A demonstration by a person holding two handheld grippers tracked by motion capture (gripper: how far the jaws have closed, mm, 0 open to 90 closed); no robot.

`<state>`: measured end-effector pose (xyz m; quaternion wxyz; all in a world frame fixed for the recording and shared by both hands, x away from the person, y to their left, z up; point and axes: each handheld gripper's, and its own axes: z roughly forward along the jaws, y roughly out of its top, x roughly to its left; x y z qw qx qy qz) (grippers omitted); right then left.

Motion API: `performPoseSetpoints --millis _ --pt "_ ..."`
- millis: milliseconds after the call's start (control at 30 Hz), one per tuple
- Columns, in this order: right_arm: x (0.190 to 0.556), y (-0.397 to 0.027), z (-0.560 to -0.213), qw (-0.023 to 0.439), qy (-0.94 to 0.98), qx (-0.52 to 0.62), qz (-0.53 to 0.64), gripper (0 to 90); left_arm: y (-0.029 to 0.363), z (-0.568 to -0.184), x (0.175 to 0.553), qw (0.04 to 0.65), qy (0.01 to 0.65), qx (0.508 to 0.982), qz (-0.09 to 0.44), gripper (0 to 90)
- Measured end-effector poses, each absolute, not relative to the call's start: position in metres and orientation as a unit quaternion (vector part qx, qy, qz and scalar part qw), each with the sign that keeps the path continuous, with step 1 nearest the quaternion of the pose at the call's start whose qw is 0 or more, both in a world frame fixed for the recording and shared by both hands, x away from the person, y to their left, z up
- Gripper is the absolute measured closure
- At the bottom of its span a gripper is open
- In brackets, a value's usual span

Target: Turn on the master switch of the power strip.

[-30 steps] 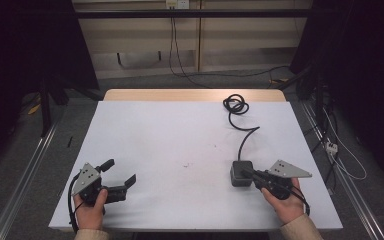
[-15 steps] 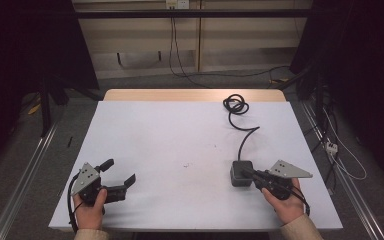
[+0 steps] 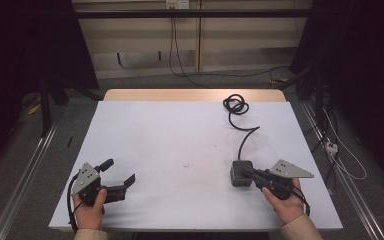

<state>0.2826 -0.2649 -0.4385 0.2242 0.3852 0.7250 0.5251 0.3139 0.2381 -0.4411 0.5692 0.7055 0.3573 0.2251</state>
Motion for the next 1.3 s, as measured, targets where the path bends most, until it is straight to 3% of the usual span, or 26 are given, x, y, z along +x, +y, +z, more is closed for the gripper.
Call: performPoseSetpoints --millis 133,200,467,933,1300 --pt "0.2831 -0.2644 -0.4389 0.221 0.725 0.385 0.526 89.3 0.2391 -0.4409 0.3136 0.569 0.356 0.706 0.226 4.3" --pt "0.2833 -0.2639 -0.4387 0.22 0.724 0.387 0.526 83.0 0.2391 -0.4409 0.3131 0.57 0.359 0.704 0.226 4.3" --pt "0.284 -0.2629 -0.4378 0.213 0.721 0.39 0.532 71.7 0.2405 -0.4406 0.3122 0.569 0.358 0.705 0.226 4.3" --pt "0.2888 -0.2596 -0.4372 0.198 0.721 0.396 0.533 31.5 0.2433 -0.4406 0.3101 0.568 0.36 0.705 0.228 4.3" --pt "0.2892 -0.2616 -0.4371 0.197 0.715 0.407 0.534 20.5 0.2434 -0.4405 0.3103 0.569 0.359 0.704 0.228 4.3"
